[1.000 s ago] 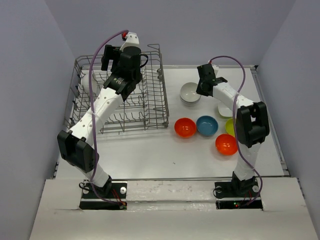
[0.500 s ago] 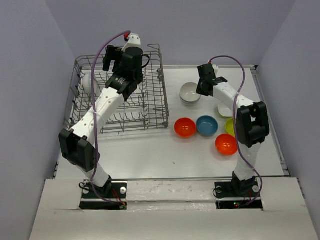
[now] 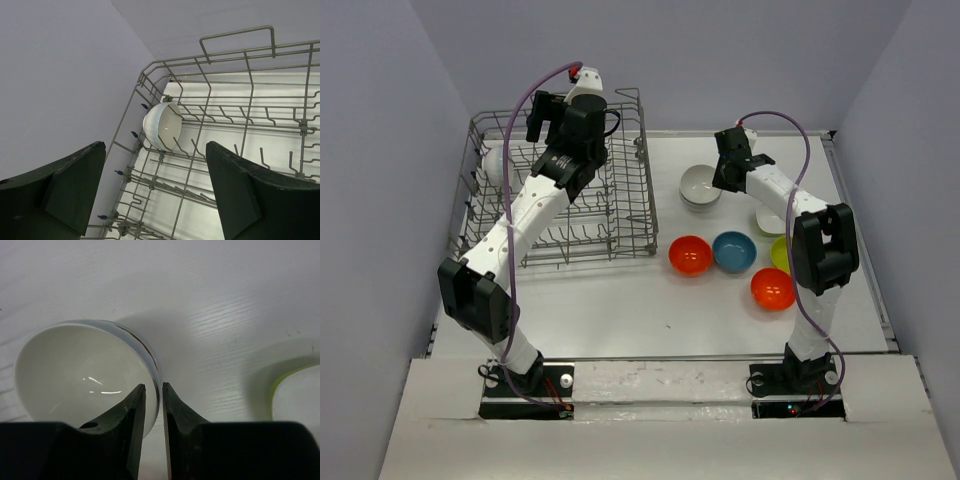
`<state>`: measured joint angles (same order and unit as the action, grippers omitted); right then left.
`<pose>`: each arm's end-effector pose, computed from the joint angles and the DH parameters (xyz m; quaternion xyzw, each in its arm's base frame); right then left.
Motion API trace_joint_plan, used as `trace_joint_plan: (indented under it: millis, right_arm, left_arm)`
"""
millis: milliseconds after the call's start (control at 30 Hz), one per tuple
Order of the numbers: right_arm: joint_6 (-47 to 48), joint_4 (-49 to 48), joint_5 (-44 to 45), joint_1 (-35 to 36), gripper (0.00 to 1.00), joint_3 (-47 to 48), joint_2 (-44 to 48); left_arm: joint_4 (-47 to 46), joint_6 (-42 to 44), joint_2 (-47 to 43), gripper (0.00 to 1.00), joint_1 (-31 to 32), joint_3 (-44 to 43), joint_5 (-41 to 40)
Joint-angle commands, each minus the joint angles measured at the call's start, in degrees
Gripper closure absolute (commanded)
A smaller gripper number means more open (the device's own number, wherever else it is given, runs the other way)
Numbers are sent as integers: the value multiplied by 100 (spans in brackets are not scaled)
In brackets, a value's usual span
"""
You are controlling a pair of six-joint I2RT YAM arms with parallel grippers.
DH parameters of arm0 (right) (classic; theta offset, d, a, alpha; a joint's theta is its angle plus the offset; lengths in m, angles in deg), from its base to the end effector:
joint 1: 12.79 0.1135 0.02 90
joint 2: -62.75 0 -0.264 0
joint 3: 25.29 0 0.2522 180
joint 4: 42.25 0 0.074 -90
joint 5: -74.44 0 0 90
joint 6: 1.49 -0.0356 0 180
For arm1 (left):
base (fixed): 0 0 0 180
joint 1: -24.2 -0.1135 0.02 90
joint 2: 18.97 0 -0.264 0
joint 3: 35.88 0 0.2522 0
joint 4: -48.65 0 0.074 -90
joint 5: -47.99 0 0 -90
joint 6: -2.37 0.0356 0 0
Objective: Load the bowls into the dish rack
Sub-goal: Pick up the bowl from the bowl.
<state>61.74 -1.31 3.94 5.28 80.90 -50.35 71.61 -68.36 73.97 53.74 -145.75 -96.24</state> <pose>0.4278 0.1271 0.2462 0.1305 0.9124 -0.0109 0.3879 0.3354 -0.1568 0.4406 -0.0043 0.7285 0.2841 0.6233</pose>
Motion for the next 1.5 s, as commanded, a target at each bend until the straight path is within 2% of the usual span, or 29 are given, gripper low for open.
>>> trace_joint_plan:
  millis: [0, 1033, 1267, 1467]
  right_arm:
    - [48, -90, 106, -14, 74, 127, 60]
    - [13, -90, 80, -14, 75, 145, -265]
    - [22, -81, 53, -14, 81, 162, -318]
    - [5, -90, 53, -14, 95, 188, -257]
  left_arm:
    - [-286, 16, -22, 6, 26, 32, -140]
    - [-295, 16, 22, 6, 52, 102, -148]
    - [-304, 24, 13, 6, 61, 102, -157]
    - [-304, 24, 22, 6, 61, 102, -157]
